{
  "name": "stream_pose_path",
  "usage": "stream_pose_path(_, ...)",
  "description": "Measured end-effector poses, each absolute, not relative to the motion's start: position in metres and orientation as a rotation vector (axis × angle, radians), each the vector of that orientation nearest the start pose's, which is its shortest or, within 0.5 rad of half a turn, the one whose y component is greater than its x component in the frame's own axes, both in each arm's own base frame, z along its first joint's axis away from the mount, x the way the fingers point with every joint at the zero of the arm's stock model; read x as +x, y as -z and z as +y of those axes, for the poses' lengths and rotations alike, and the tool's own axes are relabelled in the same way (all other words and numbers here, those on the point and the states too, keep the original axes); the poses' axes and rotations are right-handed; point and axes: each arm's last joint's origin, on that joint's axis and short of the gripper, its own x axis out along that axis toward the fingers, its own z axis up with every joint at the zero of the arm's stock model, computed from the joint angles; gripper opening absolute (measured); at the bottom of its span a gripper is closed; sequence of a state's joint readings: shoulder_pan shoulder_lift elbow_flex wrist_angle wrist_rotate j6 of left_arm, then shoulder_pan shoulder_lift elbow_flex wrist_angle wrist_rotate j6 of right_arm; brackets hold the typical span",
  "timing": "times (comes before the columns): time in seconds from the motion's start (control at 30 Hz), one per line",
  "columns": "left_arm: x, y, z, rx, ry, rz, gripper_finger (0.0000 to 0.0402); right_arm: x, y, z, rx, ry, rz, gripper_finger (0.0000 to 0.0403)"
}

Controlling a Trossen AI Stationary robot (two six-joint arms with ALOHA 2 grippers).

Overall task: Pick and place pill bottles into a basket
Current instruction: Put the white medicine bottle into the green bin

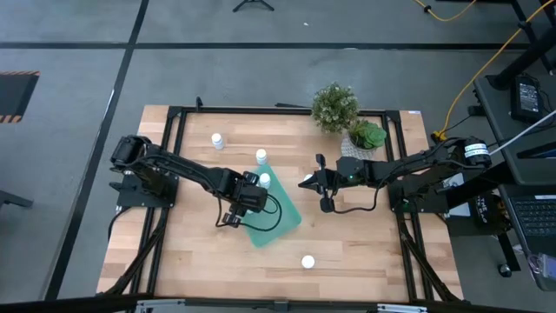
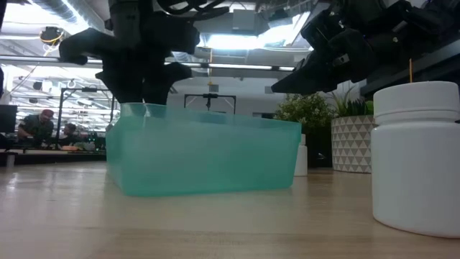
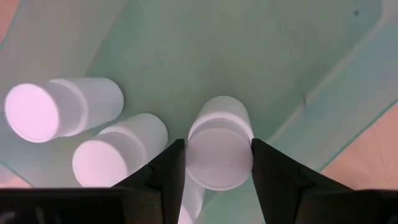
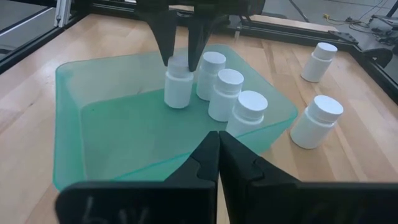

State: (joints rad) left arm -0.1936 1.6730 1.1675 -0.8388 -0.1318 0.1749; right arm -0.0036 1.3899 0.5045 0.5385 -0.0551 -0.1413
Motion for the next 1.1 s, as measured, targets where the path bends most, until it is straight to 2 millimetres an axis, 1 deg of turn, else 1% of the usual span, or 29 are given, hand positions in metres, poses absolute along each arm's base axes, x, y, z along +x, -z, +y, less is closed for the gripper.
stream_pose_path(0.27, 0.3070, -0.2060, -0.0564, 0.338, 0.150, 1.323, 0.0152, 0.2649, -0.1785, 0.0007, -0.132, -0.076, 0.344, 0.0012)
stream_pose_path(0.5, 0.3064, -0.2059, -0.0575, 0.332, 0.147, 1.327, 0.0161, 0.2649, -0.1785, 0.0007, -0.132, -0.076, 0.344, 0.0012)
stream_pose_path(0.67, 0.3064, -0.2059, -0.0574, 0.295, 0.118, 1.328, 0.0161, 0.2649, -0.1785, 0.0006, -0.132, -0.076, 0.344, 0.0012)
stream_pose_path(0.93, 0.3061, -0.2060, -0.0591, 0.262, 0.120, 1.330, 0.0177, 0.2649, -0.1785, 0.0007, -0.132, -0.076, 0.344, 0.0012)
stream_pose_path(1.1, 0.3062, -0.2060, -0.0587, 0.268, 0.109, 1.329, 0.0180, 0.2649, -0.1785, 0.0007, -0.132, -0.076, 0.344, 0.0012)
